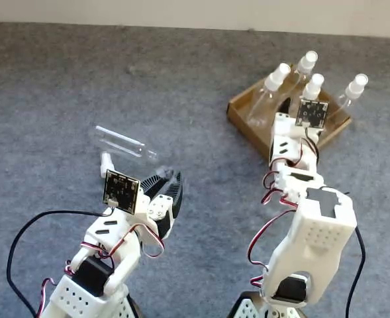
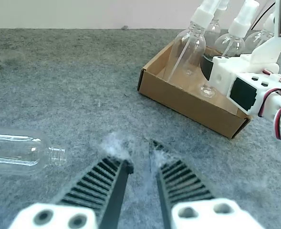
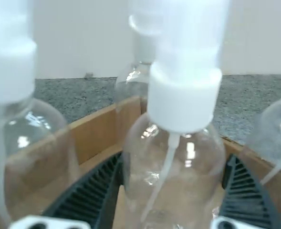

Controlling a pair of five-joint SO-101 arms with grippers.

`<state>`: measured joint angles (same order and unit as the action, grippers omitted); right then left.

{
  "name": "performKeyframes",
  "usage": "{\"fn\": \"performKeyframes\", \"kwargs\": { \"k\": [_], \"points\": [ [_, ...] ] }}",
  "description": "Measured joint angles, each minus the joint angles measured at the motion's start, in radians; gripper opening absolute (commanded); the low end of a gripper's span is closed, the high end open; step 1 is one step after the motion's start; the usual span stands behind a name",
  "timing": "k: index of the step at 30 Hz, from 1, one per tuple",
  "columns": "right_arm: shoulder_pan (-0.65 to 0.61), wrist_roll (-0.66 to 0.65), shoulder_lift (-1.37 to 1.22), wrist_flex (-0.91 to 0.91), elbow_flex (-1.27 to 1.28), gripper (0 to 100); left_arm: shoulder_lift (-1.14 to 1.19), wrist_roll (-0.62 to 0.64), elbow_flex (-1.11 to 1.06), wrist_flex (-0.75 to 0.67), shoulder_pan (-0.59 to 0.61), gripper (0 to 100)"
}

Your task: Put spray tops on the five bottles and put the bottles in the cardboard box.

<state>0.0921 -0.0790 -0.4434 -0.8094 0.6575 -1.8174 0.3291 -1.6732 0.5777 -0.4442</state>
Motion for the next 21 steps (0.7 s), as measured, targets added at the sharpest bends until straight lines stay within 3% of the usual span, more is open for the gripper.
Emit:
{"fn": "performKeyframes", "kwargs": {
  "k": [21],
  "points": [
    [0.0, -0.012, 0.0, 0.0, 0.0, 28.5, 0.0, 0.0, 0.0, 0.0, 0.0, 1]
  ]
}}
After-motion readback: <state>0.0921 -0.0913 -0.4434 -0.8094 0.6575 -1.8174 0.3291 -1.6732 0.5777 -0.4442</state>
